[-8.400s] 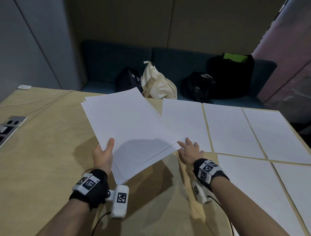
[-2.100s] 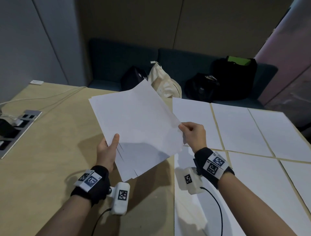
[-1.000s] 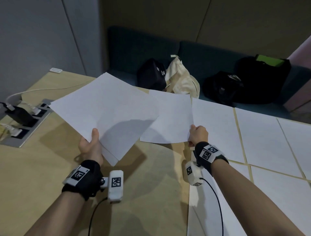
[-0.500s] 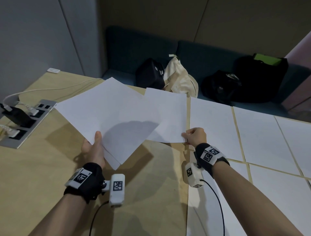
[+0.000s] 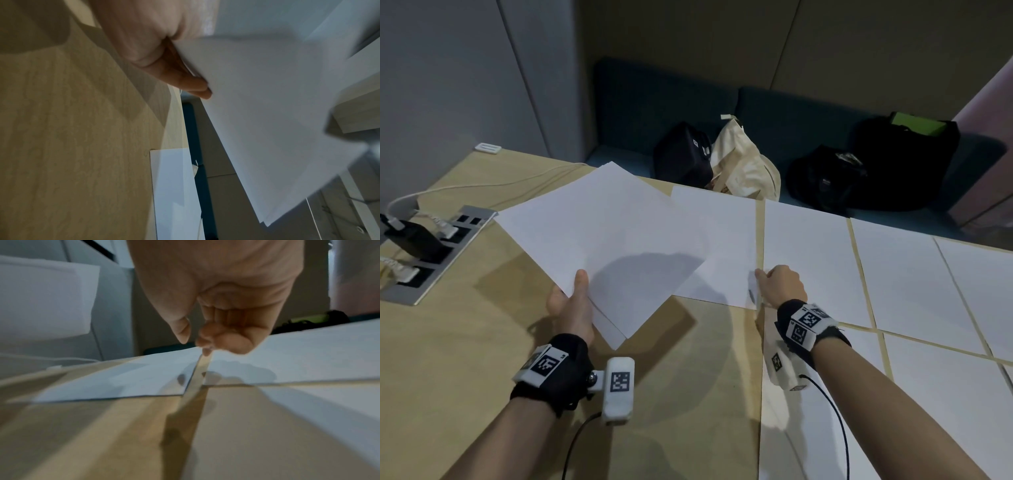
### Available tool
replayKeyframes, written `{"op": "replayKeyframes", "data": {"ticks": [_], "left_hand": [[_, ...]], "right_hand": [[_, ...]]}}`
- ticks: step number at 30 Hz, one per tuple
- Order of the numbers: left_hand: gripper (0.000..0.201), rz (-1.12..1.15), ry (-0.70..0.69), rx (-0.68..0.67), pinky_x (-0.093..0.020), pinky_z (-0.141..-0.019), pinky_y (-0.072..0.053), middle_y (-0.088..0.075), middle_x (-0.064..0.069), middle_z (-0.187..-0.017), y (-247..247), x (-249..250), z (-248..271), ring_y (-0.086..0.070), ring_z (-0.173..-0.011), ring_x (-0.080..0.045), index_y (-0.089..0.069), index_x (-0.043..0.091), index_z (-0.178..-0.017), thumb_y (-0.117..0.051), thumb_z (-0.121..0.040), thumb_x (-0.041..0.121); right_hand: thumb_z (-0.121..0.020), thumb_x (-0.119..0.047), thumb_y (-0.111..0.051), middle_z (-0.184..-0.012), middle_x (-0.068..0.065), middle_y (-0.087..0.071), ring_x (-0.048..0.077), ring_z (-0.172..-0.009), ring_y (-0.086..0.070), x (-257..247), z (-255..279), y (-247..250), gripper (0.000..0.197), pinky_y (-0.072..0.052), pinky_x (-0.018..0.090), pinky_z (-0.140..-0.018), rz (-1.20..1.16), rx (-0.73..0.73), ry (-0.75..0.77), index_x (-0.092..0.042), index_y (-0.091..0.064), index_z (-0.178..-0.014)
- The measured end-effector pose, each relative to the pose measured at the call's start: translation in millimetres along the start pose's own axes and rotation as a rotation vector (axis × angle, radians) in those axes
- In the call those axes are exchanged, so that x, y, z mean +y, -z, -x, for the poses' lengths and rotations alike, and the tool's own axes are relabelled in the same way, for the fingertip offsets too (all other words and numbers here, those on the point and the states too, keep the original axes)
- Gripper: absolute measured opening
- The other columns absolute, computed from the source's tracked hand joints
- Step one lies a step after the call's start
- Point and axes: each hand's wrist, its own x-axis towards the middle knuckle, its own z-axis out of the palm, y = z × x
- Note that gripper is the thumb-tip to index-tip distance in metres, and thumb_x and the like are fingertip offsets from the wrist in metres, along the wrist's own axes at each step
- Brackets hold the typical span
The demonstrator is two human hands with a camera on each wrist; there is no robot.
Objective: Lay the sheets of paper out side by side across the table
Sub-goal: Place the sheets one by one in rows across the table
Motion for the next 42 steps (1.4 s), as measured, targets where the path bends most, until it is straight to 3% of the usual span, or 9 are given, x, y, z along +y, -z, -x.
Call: {"op": "replayKeyframes", "data": {"ticks": [4,6,8,13,16,28,34,37,42], "left_hand": [[0.035,-0.019,-0.006,0.004,-0.030,-0.080,-0.043,-0.059,-0.004,-0.106,0,-1,1,-0.056,-0.097,-0.023,-0.053,0.005,-0.122,-0.052,-0.094,0.026],[0.035,-0.036,-0.009,0.008,-0.031,-0.080,-0.044,-0.058,-0.005,-0.107,0,-1,2,-0.057,-0.098,-0.023,-0.053,0.005,-0.122,-0.052,-0.094,0.025],[0.036,-0.041,-0.005,0.007,-0.031,-0.081,-0.044,-0.058,-0.005,-0.108,0,-2,2,-0.057,-0.099,-0.023,-0.052,0.005,-0.124,-0.052,-0.094,0.026],[0.039,-0.084,-0.011,0.015,-0.028,-0.077,-0.040,-0.058,-0.005,-0.108,3,-1,5,-0.056,-0.099,-0.025,-0.053,0.005,-0.124,-0.050,-0.094,0.030],[0.040,-0.069,-0.001,0.006,-0.030,-0.081,-0.043,-0.061,-0.009,-0.115,1,-1,4,-0.058,-0.106,-0.029,-0.052,0.005,-0.126,-0.052,-0.094,0.029],[0.044,-0.104,0.006,0.033,-0.030,-0.080,-0.041,-0.060,-0.015,-0.126,2,-2,9,-0.056,-0.115,-0.033,-0.051,0.003,-0.127,-0.051,-0.095,0.031],[0.041,-0.092,0.013,0.025,-0.031,-0.081,-0.044,-0.062,-0.013,-0.121,1,-4,4,-0.058,-0.112,-0.032,-0.052,0.004,-0.127,-0.052,-0.094,0.028],[0.039,-0.091,0.007,0.016,-0.031,-0.080,-0.043,-0.060,-0.007,-0.108,1,-6,2,-0.059,-0.103,-0.029,-0.053,0.005,-0.124,-0.052,-0.093,0.030],[0.038,-0.059,-0.002,-0.006,-0.031,-0.080,-0.043,-0.058,-0.006,-0.106,1,-8,1,-0.056,-0.096,-0.024,-0.052,0.004,-0.122,-0.053,-0.093,0.028]], "right_hand": [[-0.091,-0.022,-0.050,-0.117,0.010,-0.056,0.028,-0.109,-0.055,-3,14,-6,0.028,-0.046,0.037,-0.090,0.142,-0.025,0.303,-0.008,-0.059,-0.114],[-0.092,-0.021,-0.048,-0.126,0.006,-0.054,0.025,-0.117,-0.050,-3,24,-14,0.031,-0.040,0.037,-0.097,0.269,-0.057,0.489,-0.017,-0.060,-0.119],[-0.093,-0.025,-0.044,-0.133,0.002,-0.051,0.023,-0.122,-0.046,-2,32,-24,0.031,-0.033,0.038,-0.101,0.396,-0.102,0.581,-0.026,-0.061,-0.119],[-0.096,-0.033,-0.038,-0.132,-0.003,-0.050,0.020,-0.126,-0.045,-2,41,-31,0.030,-0.024,0.040,-0.102,0.440,-0.111,0.563,-0.033,-0.058,-0.119],[-0.098,-0.036,-0.035,-0.134,-0.001,-0.049,0.020,-0.127,-0.043,-5,38,-26,0.034,-0.021,0.043,-0.107,0.443,-0.140,0.541,-0.032,-0.055,-0.124],[-0.098,-0.033,-0.033,-0.142,-0.002,-0.042,0.019,-0.136,-0.034,-3,35,-21,0.038,-0.012,0.046,-0.113,0.377,-0.192,0.490,-0.030,-0.051,-0.132],[-0.099,-0.035,-0.034,-0.140,-0.002,-0.043,0.020,-0.133,-0.037,-1,37,-24,0.037,-0.014,0.045,-0.113,0.367,-0.181,0.490,-0.031,-0.052,-0.130],[-0.099,-0.036,-0.033,-0.140,-0.002,-0.044,0.020,-0.132,-0.038,0,38,-25,0.037,-0.014,0.045,-0.113,0.367,-0.175,0.485,-0.031,-0.052,-0.130],[-0.098,-0.033,-0.035,-0.142,-0.003,-0.042,0.020,-0.133,-0.037,1,38,-25,0.036,-0.013,0.044,-0.113,0.356,-0.184,0.483,-0.031,-0.053,-0.130]]}}
